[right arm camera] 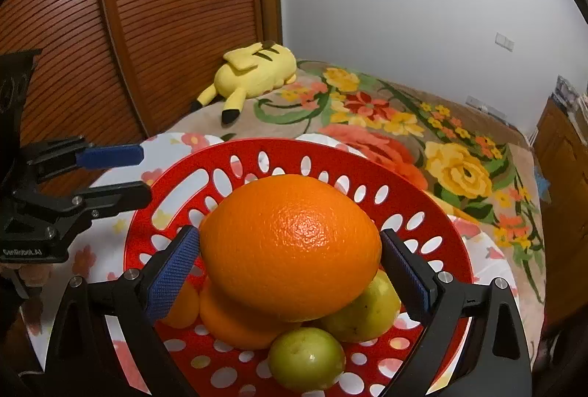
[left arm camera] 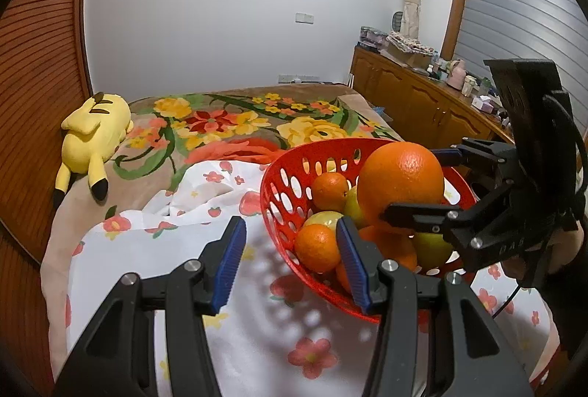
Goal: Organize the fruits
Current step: 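Release the small orange with the left tool while the right tool lowers the large orange into the basket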
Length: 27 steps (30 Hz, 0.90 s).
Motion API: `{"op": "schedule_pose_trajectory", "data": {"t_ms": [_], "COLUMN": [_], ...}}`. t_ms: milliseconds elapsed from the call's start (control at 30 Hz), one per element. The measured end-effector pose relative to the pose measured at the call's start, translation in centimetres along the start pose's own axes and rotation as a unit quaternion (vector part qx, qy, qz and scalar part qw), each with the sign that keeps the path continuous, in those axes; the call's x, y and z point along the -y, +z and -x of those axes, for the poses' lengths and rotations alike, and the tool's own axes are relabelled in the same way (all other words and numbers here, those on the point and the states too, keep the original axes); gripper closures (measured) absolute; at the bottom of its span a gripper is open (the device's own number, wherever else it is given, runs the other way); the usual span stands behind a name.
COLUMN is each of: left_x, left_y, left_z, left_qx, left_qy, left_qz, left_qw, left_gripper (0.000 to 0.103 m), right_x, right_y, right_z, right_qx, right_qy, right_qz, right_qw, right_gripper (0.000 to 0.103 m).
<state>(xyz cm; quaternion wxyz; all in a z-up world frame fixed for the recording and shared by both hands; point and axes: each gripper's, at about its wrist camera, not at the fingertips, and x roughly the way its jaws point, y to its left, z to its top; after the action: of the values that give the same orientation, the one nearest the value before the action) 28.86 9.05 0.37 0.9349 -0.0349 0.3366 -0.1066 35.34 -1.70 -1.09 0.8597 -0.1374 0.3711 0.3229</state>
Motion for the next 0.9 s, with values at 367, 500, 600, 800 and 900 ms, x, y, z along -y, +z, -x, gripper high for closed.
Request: {"op": "schedule_pose_trajectory", "data": {"t_ms": [367,500,600,800,900], "left_x": [-0.2,-0.2,-0.1,0.6,1.3], "left_y": [-0.6,-0.8,-1.0,-1.2,-1.3], "left_z": [1.0,1.7,2.3,3.4,4.0], "left_qx": [0.001,0.004,0.007,0.014,0.018], "left_qy": [0.004,0.006,0.007,0.008,0.008], "left_qz": [0.002,0.003,0.004,-0.001,-0.006], "left_qw": [1.0,1.0,0.9999,0.9999,0.9998], "left_gripper": [0.052,0.052,0.052,0.051,0.05], "right_x": [0.6,0.6,0.9,1.0,0.8], "right_y": [1.1,1.4,1.8,1.6,0.8], "right_z": [-1.6,-2.0,-1.5,0.4,1.7], "right_qx": [-0.023,-0.029,-0.012,0.004,0.013], "right_qy": [0.004,-0.003,-0.02,-0.024,-0.029], "right_qz": [-0.023,-0.032,-0.035,-0.042,-0.046], "right_qw": [0.999,0.999,0.999,0.999,0.998], "right_gripper": [0.004,0.004,0.004,0.004,0.004]}}
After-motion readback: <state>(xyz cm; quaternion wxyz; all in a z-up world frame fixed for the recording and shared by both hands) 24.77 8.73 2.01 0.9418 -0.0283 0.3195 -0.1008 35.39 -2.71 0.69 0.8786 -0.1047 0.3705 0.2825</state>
